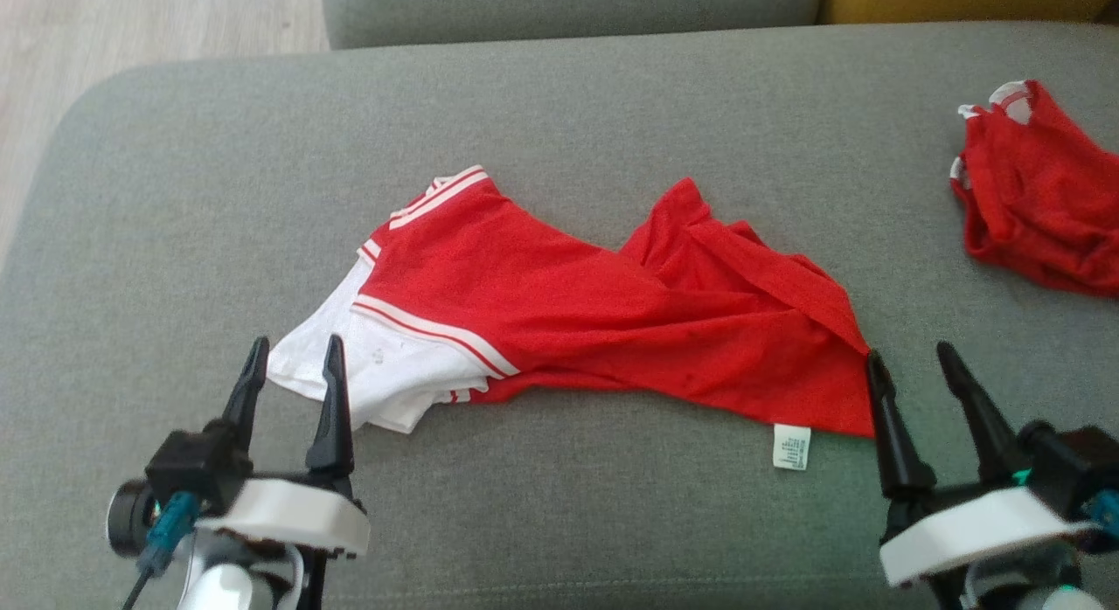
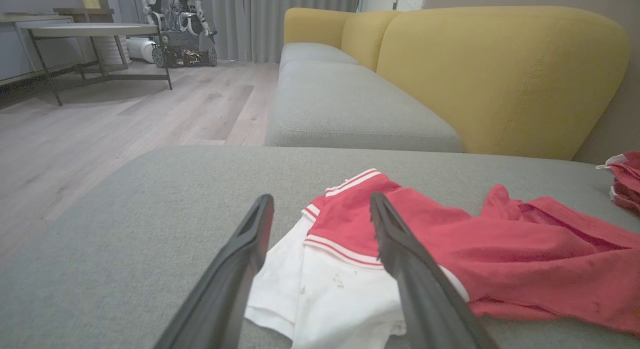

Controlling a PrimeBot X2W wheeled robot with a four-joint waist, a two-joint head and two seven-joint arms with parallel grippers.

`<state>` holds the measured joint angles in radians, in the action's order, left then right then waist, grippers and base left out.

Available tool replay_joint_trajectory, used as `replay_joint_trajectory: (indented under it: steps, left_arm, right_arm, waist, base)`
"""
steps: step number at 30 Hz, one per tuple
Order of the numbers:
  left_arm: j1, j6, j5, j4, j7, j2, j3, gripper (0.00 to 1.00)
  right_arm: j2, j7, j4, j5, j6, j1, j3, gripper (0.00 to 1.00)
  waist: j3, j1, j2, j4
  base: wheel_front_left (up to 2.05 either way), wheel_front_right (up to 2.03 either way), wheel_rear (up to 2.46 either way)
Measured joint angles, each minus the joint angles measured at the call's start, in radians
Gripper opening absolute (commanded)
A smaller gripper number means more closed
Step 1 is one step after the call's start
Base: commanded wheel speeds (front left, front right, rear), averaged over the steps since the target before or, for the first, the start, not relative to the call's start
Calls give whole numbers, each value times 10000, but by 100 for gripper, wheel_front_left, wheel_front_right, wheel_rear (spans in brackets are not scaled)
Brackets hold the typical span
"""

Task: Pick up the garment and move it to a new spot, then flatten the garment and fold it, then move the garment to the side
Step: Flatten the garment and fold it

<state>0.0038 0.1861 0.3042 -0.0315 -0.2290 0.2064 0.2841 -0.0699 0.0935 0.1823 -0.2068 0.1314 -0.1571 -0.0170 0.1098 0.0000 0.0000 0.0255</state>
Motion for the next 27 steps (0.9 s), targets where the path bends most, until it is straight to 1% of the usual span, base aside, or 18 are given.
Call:
replay_joint_trajectory:
  steps: [7,15,27]
  left_arm:
    - [610,94,184,215,178,130,-6,100]
    - [671,132,199,322,422,242,-2,100]
    - [655,159,305,270,464,343,10,100]
  right_arm:
    - [240,-155,380,146,0,-638,-238,100]
    - [247,-155,408,146,0,-635,-257,100]
    - [251,-221,393,-29,0,-616,-255,100]
  waist:
    - [-275,0,0,-125]
    - [-312,0,0,-163]
    - [-217,0,0,-126]
  base:
    - [0,0,0]
    - [0,0,0]
    - [0,0,0]
